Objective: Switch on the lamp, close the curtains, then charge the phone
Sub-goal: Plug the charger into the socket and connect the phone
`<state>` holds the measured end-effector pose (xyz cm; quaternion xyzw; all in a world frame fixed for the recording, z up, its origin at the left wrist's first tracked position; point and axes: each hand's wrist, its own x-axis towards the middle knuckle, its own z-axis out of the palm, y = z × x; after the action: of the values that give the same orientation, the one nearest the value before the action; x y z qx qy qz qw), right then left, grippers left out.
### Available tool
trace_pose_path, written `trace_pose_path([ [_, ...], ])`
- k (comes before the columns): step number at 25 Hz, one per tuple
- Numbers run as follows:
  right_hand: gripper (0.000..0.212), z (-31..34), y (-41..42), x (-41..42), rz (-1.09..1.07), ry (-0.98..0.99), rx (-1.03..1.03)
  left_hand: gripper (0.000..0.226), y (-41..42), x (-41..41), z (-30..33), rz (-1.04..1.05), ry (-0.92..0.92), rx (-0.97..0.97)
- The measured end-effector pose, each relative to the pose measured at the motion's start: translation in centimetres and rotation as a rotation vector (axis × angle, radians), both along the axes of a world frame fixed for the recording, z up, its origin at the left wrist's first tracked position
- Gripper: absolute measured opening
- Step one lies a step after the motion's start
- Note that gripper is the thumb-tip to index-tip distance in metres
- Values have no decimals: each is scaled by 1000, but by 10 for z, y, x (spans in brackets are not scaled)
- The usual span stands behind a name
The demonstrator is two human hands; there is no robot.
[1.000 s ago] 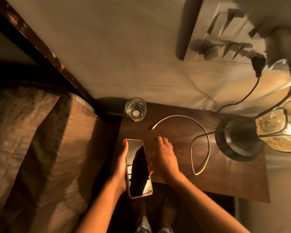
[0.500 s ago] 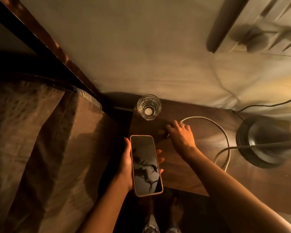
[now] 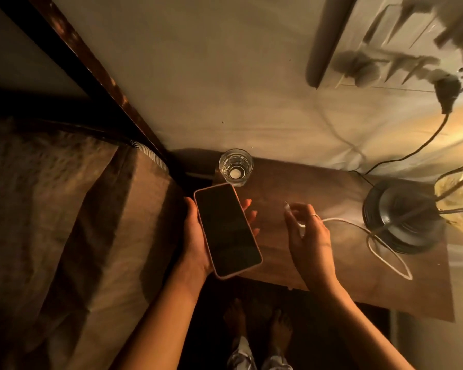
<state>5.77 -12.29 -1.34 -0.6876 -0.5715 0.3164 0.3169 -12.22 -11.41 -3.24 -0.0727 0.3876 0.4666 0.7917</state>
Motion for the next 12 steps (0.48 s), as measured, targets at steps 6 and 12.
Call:
trace_pose_path([
  [6,19,57,-55,1,-52,297,-73,91,15,17,30,153,-45,166],
  [12,23,71,-79,-7,-73,503,-300,91,24,35,35,150,-57,263],
])
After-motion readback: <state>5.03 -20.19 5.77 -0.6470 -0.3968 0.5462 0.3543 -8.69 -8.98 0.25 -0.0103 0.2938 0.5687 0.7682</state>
